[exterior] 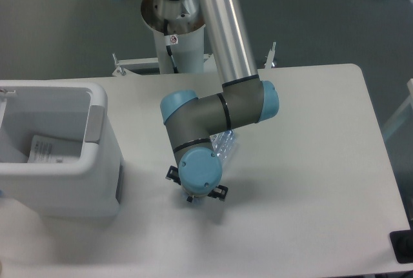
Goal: Place the trash in the trash can
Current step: 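Close the gripper around the bottle's cap end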
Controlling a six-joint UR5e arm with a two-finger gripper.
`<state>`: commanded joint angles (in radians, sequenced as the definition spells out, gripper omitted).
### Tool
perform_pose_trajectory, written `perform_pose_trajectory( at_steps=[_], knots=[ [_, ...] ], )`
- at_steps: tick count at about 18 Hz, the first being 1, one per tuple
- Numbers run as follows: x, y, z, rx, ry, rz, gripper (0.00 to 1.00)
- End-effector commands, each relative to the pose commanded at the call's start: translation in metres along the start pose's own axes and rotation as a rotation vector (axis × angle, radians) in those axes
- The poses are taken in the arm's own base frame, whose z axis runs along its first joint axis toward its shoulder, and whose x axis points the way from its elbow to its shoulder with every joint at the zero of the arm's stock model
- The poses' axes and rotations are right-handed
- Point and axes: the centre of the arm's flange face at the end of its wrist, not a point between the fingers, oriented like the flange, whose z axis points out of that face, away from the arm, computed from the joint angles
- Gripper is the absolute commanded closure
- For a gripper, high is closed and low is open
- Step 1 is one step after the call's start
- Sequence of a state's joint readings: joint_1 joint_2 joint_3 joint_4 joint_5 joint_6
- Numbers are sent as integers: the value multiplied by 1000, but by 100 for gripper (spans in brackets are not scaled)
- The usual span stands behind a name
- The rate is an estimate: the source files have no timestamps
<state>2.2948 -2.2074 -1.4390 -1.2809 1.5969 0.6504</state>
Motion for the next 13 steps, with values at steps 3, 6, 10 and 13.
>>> perform_pose_trajectory(
  at_steps=[3, 6, 10, 13],
  knots=[
    [-1, -3, 3, 0, 4, -3, 59],
    [-2, -3, 7, -8, 4, -1, 68],
    [-3, -2, -6, 10, -7, -3, 74],
    [0, 2, -38, 64, -37, -2, 74]
  ],
)
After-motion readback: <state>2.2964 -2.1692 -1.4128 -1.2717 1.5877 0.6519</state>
